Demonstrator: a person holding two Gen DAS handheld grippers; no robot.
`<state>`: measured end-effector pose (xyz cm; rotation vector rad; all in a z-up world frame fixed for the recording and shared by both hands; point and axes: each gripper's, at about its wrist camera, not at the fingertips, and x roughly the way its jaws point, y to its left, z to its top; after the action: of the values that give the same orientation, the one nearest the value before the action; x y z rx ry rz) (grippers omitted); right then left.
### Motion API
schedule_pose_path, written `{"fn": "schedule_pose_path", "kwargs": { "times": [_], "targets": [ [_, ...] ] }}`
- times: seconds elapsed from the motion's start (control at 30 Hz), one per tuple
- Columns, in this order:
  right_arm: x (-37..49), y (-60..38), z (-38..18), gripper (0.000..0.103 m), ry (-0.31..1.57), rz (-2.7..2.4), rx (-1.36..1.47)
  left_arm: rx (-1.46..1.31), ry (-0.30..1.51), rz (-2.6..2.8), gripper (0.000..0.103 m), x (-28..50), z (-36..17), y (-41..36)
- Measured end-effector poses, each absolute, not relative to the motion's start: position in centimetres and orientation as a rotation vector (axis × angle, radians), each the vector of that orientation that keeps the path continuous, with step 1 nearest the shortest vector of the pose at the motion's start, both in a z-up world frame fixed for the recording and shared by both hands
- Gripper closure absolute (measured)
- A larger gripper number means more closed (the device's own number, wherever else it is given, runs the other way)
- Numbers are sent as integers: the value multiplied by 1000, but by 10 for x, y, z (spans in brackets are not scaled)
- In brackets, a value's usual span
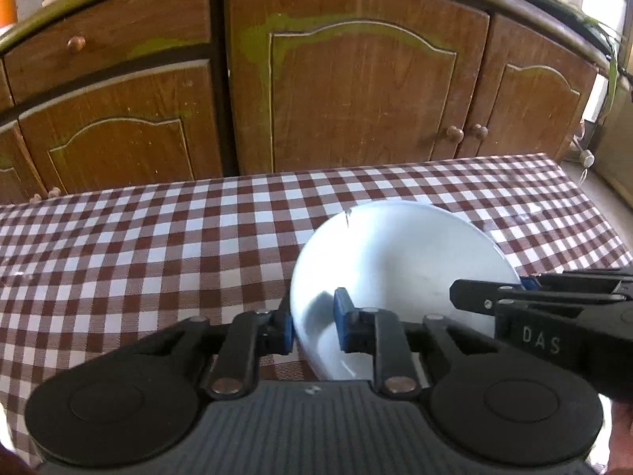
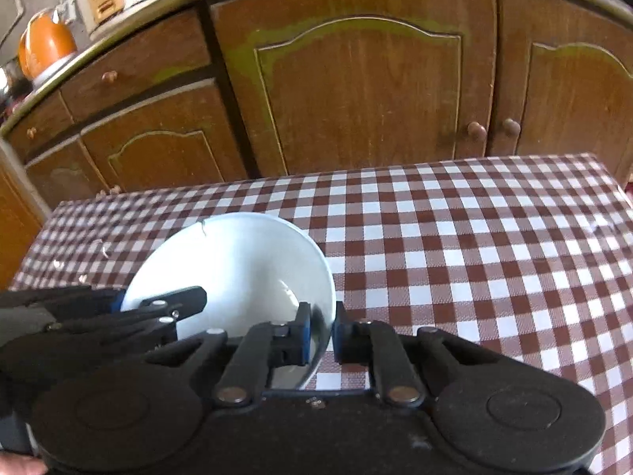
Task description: Organize plates and bowls
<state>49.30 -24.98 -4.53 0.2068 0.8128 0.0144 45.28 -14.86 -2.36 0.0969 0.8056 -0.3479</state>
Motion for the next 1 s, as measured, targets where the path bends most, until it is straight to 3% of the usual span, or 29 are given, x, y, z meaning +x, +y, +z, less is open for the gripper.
{"fn": "schedule_pose_path", "kwargs": {
  "times": [1.0],
  "targets": [
    [436,-184,10,88,764,89,165,69,769,-232,84,389,36,-89]
  ]
}}
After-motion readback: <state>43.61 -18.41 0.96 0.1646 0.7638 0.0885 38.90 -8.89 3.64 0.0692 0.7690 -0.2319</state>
